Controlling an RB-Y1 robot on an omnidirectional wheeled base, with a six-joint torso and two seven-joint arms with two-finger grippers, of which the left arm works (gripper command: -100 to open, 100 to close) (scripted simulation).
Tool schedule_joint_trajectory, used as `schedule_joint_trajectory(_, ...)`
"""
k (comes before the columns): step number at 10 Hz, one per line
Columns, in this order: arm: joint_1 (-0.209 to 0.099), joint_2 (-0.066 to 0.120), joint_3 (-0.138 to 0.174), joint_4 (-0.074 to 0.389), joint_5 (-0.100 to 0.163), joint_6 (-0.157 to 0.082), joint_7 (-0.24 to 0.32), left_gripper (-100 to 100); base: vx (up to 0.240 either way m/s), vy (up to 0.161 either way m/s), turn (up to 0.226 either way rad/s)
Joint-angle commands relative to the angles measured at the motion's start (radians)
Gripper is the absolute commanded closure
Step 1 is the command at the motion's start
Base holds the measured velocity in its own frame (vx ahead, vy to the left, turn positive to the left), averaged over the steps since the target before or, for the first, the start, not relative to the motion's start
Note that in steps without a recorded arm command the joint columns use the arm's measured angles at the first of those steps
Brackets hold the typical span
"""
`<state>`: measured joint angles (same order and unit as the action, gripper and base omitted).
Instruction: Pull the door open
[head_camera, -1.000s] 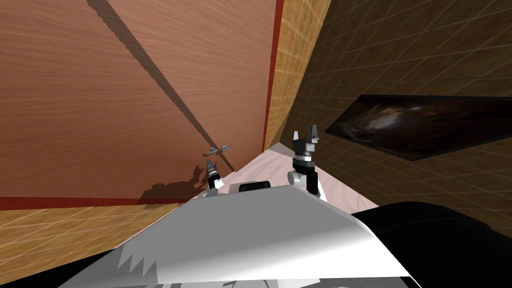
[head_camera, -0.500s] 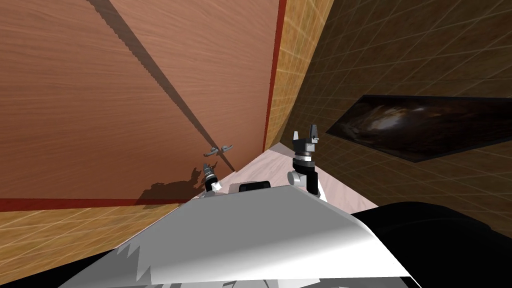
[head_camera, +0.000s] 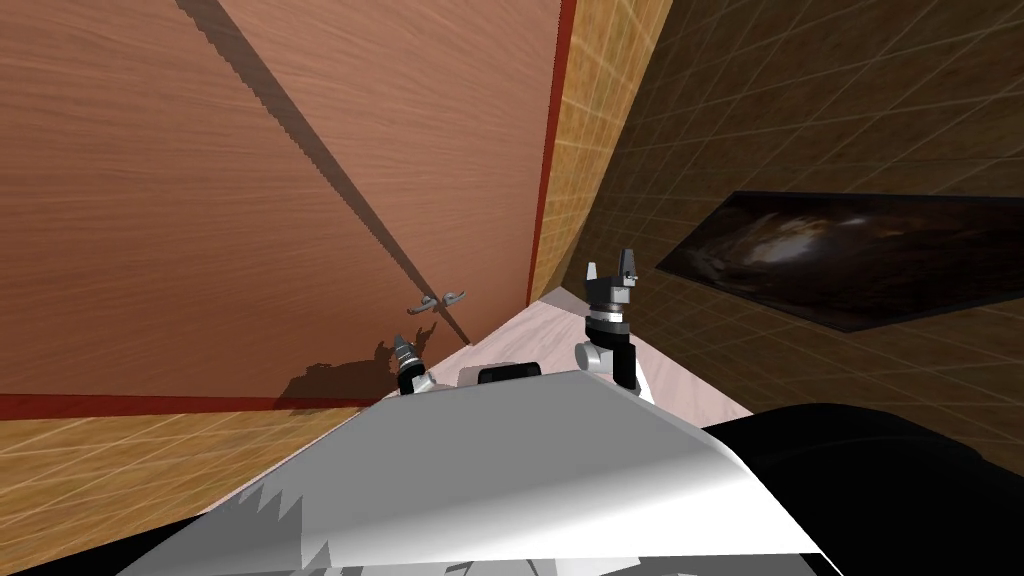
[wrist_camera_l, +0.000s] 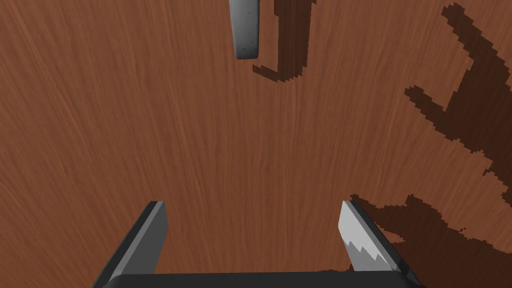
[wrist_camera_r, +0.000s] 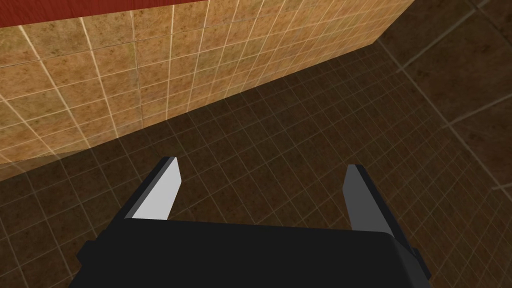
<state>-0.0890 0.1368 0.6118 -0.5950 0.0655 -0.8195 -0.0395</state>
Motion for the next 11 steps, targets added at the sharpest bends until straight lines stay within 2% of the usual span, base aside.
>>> schedule_joint_trajectory(1,-0.005,0.028,0.007,0.045,0.004,-0.019,0.013,-100,0.083,-0.025,0.033)
schedule_joint_trajectory(3,0.035,0.073,0.017,0.059,0.011,-0.032,0.052,-100,0.121,0.004,0.022)
schedule_joint_trajectory(4,0.047,0.087,0.018,0.064,0.013,-0.036,0.065,-100,0.149,0.009,0.010)
schedule_joint_trajectory(5,0.065,0.109,0.018,0.071,0.014,-0.044,0.091,-100,0.155,0.030,-0.011)
schedule_joint_trajectory(6,0.065,0.109,0.018,0.071,0.014,-0.044,0.091,-100,0.134,0.027,-0.012)
schedule_joint_trajectory(7,0.075,0.124,0.013,0.077,0.012,-0.053,0.114,-100,0.172,0.056,-0.040)
schedule_joint_trajectory(8,0.076,0.128,0.008,0.079,0.010,-0.056,0.124,-100,0.185,0.057,-0.072)
schedule_joint_trajectory(10,0.066,0.124,-0.013,0.080,0.000,-0.065,0.144,-100,0.173,0.078,-0.126)
schedule_joint_trajectory(11,0.049,0.112,-0.032,0.078,-0.009,-0.069,0.152,-100,0.200,0.043,-0.195)
